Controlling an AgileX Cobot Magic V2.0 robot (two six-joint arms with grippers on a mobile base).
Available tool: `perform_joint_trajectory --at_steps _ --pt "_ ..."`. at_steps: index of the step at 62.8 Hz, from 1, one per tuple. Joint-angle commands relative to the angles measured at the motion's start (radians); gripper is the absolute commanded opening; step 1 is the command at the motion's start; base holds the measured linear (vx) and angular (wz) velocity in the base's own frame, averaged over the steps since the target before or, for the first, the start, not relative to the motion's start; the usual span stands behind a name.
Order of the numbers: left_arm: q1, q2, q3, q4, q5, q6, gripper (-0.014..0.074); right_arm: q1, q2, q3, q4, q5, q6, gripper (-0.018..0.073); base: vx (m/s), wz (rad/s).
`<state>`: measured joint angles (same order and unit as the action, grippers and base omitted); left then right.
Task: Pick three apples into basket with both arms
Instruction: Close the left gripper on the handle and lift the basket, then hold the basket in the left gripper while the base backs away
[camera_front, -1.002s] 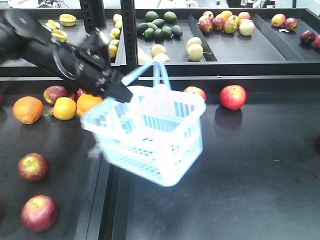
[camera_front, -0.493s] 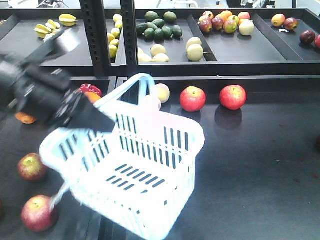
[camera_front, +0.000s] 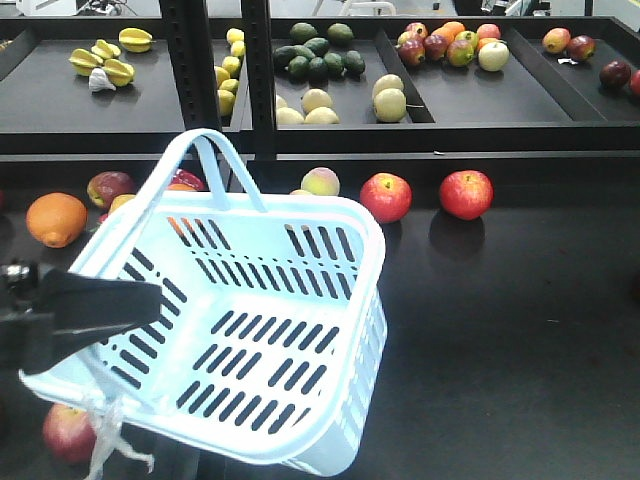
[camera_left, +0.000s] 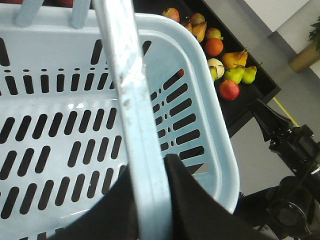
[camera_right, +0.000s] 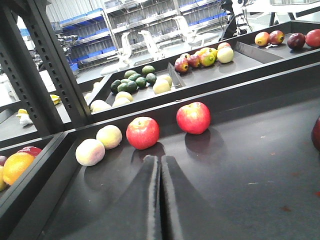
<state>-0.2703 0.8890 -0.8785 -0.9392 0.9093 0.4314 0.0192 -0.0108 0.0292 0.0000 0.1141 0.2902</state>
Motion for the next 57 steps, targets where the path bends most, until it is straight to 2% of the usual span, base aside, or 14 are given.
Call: perform_joint_trajectory --at_steps 1,18,41,57 --pt "-0.003 -0.062 -0.007 -0.082 -0.065 0.000 -0.0008 -0.008 -0.011 0.014 -0.006 -0.070 -0.005 -0.0004 0.00 0.00" --pt "-0.003 -0.112 0.003 -0.070 -0.069 0.003 -0.0008 -0.008 -0.011 0.014 -0.006 -0.070 -0.005 -0.0004 0.00 0.00" --pt "-0.003 -0.112 0.003 -0.065 0.047 0.003 -0.0008 -0.008 -0.011 0.014 -0.006 -0.070 -0.005 -0.0004 0.00 0.00" --pt "-0.003 -0.112 0.003 -0.063 0.045 0.003 -0.0008 -0.008 -0.011 0.014 -0.006 -0.070 -0.005 -0.0004 0.00 0.00"
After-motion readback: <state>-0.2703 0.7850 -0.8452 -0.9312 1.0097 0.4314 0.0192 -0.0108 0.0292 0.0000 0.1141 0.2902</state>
